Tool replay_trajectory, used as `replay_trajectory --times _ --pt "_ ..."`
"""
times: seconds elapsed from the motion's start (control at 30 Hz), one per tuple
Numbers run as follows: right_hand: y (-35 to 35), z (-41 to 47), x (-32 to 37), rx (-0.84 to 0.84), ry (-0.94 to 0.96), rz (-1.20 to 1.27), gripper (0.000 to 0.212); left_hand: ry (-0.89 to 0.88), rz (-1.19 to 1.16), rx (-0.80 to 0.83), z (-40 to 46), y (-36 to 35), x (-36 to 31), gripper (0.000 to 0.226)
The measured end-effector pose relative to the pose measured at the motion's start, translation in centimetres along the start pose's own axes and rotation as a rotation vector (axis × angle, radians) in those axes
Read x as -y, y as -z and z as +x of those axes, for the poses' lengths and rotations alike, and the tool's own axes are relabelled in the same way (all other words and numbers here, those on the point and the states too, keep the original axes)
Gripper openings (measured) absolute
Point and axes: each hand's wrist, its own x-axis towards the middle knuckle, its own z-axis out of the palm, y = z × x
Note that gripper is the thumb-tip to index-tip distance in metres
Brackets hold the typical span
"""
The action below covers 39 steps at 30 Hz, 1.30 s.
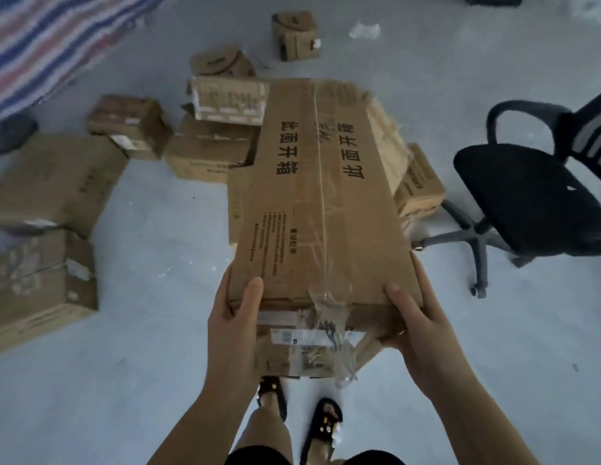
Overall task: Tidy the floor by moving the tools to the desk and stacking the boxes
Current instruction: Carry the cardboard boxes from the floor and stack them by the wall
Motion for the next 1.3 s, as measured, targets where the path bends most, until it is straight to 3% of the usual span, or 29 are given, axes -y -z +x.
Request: replay_trajectory --times 0.27,0.5,0.8,0.93,1.13,1.3 --pt "-9.5 -6.1 -1.7 0.36 -0.047 -0.195 0.057 -0.048 -0.25 -0.386 -8.6 11.9 0.5 0.026" --pt "-20.3 -16.5 -8.4 0.695 -0.08 -0.341 0.053 -0.105 -0.392 -0.694 -18.7 25.8 2.8 0.024" --pt "-34.4 -34.6 -21.4 1.103 -0.192 -0.478 0.086 -0.189 -0.495 -1.126 -33.7 45.6 6.3 0.026" --pt "-40.2 -41.2 -26.3 1.228 -0.221 -0.562 0.063 -0.216 -0.562 -1.297 -38.6 51.9 7.1 0.024" --pt "-49.1 -48.2 -32.6 1.545 -0.221 -0.65 0.064 -0.238 -0.701 -1.553 -42.2 60.2 8.7 0.032" --pt "-58.9 -53.5 -38.4 1.683 -0.234 -0.673 0.049 -0.27 -0.767 -1.722 -42.2 69.0 8.1 0.023"
